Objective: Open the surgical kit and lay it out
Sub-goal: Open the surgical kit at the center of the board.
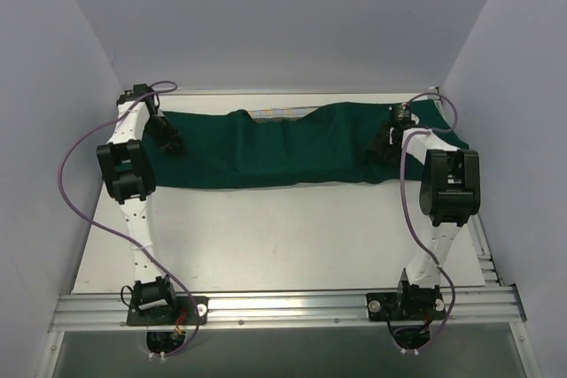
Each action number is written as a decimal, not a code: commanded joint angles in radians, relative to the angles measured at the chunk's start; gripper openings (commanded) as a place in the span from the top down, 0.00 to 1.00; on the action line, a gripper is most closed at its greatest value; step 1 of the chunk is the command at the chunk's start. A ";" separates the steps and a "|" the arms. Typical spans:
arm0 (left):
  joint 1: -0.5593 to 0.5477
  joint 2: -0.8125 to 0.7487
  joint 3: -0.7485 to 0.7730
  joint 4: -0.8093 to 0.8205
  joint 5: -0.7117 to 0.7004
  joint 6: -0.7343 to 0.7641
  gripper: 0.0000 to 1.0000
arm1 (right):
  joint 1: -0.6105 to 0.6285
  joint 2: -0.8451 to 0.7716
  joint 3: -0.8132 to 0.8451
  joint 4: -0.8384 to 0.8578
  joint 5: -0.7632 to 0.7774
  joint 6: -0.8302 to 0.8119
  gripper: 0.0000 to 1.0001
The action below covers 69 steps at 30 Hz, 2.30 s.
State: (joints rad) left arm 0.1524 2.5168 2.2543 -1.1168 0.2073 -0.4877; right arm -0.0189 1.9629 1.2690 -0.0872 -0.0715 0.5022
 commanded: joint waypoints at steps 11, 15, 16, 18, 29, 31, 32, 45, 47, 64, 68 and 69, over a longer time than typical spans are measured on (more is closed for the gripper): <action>0.068 -0.148 -0.323 0.104 -0.031 0.043 0.69 | -0.050 0.074 0.180 -0.270 -0.054 -0.057 0.46; 0.068 -0.242 -0.418 0.173 -0.016 0.064 0.55 | -0.038 0.037 0.300 -0.315 -0.050 -0.054 0.38; 0.068 -0.265 -0.438 0.182 0.001 0.070 0.53 | -0.036 0.034 0.328 -0.321 -0.050 -0.044 0.35; 0.068 -0.271 -0.424 0.178 0.015 0.084 0.49 | -0.033 0.036 0.404 -0.321 -0.050 -0.027 0.31; 0.065 -0.273 -0.257 0.141 0.155 0.046 0.40 | 0.003 0.178 0.626 -0.166 -0.102 0.174 0.16; 0.064 -0.292 -0.286 0.164 0.182 0.044 0.40 | 0.013 0.207 0.632 -0.120 -0.100 0.248 0.16; 0.065 -0.299 -0.300 0.170 0.187 0.040 0.40 | 0.013 0.224 0.647 -0.118 -0.099 0.263 0.16; 0.065 -0.332 -0.375 0.224 0.256 0.018 0.40 | 0.097 0.490 0.955 -0.256 -0.019 0.302 0.19; 0.064 -0.325 -0.354 0.216 0.257 0.017 0.40 | 0.097 0.496 0.955 -0.264 -0.013 0.294 0.20; 0.062 -0.331 -0.384 0.218 0.254 0.011 0.40 | 0.097 0.594 1.030 -0.256 -0.036 0.265 0.30; 0.061 -0.340 -0.398 0.224 0.254 0.008 0.40 | 0.099 0.594 1.024 -0.244 -0.040 0.262 0.42; 0.061 -0.343 -0.401 0.226 0.253 0.008 0.40 | 0.099 0.590 1.021 -0.243 -0.042 0.262 0.44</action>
State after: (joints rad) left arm 0.2131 2.2436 1.8568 -0.9207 0.4461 -0.4747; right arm 0.0780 2.5546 2.2555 -0.3294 -0.1127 0.7734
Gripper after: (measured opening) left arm 0.602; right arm 0.572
